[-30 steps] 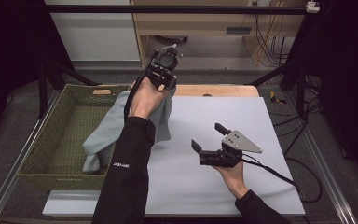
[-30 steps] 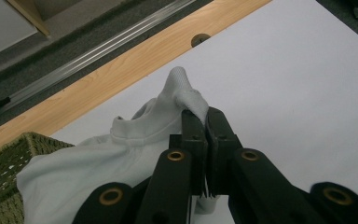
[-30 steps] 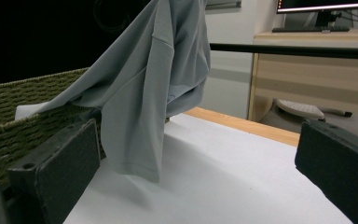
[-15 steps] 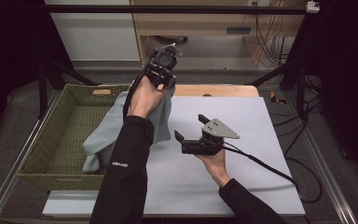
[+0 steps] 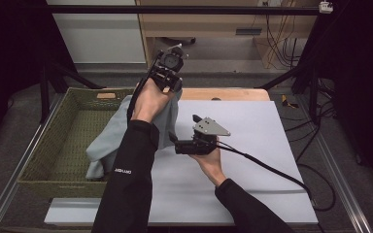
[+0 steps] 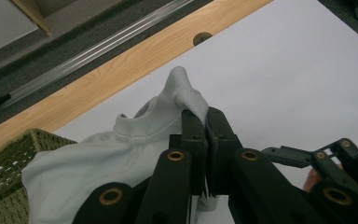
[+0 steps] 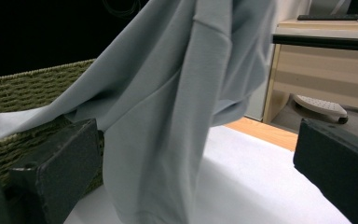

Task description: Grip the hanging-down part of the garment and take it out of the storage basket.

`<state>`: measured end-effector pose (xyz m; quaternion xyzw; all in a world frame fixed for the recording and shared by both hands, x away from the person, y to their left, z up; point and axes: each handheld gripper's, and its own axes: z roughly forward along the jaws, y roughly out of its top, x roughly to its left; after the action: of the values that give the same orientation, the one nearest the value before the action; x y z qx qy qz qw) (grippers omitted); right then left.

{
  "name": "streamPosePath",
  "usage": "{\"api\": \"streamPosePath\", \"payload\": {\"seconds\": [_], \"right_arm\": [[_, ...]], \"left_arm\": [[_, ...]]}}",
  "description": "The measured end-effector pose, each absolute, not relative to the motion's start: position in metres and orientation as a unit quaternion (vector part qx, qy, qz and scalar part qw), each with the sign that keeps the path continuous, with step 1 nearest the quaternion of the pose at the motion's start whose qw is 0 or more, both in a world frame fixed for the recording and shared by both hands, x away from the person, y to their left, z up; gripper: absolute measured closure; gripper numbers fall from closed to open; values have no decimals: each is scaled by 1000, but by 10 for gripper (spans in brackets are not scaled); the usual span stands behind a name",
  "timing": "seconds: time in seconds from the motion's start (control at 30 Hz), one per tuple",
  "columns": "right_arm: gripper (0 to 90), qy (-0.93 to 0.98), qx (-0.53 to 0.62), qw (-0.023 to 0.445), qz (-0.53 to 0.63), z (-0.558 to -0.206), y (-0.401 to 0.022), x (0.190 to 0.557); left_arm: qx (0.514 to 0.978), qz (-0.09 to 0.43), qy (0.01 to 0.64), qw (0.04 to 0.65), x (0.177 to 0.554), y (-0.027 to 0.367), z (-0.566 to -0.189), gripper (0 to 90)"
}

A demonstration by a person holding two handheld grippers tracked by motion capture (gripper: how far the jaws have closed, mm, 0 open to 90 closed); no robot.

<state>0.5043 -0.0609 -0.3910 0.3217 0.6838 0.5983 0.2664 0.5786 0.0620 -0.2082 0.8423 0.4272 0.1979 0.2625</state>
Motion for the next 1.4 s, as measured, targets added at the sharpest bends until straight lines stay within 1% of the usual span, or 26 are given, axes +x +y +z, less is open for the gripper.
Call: {"api": "streamPosePath", "payload": {"seconds": [0.2,0.23,0.33,0.43,0.47,0.57,0.7,0.73,0.77,0.8,0.83,0.87,0.9,0.93,0.97,1.0,1.03,1.23,1.4], "right_arm": [[25,689,323,258,595,-392,-42,513],[37,694,323,251,593,-394,-37,517],[46,695,324,249,592,-396,-34,521],[93,701,326,248,584,-401,-26,528],[93,701,326,248,584,-401,-26,528],[160,700,327,239,588,-405,-22,533],[282,700,331,222,592,-407,-20,538],[362,701,328,221,593,-408,-19,540],[424,705,327,218,590,-407,-18,540],[424,705,327,218,590,-407,-18,540],[561,707,330,215,588,-407,-17,539],[561,707,330,215,588,-407,-17,539],[696,710,325,214,587,-405,-18,538],[760,708,324,212,590,-405,-18,538],[817,709,323,211,591,-404,-19,538],[817,709,323,211,591,-404,-19,538],[863,709,314,215,593,-402,-20,537],[872,716,310,218,586,-397,-23,533],[874,709,306,230,593,-391,-39,527]], "left_arm": [[843,198,426,263,578,64,-208,870],[843,198,426,262,578,64,-208,870],[843,198,425,264,577,65,-207,870],[842,198,426,265,577,65,-207,870],[842,199,426,264,577,65,-207,870],[842,199,426,264,577,66,-207,870],[842,200,426,263,577,66,-207,870],[842,200,426,264,576,66,-206,870],[842,200,426,264,576,66,-206,870],[843,198,428,261,576,66,-207,870],[842,198,428,261,576,67,-207,870],[842,198,428,261,576,67,-207,870],[842,197,428,262,576,67,-207,870],[843,197,428,261,576,67,-207,870],[842,198,428,262,575,68,-207,870],[842,200,427,263,576,68,-207,870],[841,202,426,264,576,69,-206,870],[840,201,430,265,574,70,-205,870],[838,204,432,263,573,71,-204,870]]}}
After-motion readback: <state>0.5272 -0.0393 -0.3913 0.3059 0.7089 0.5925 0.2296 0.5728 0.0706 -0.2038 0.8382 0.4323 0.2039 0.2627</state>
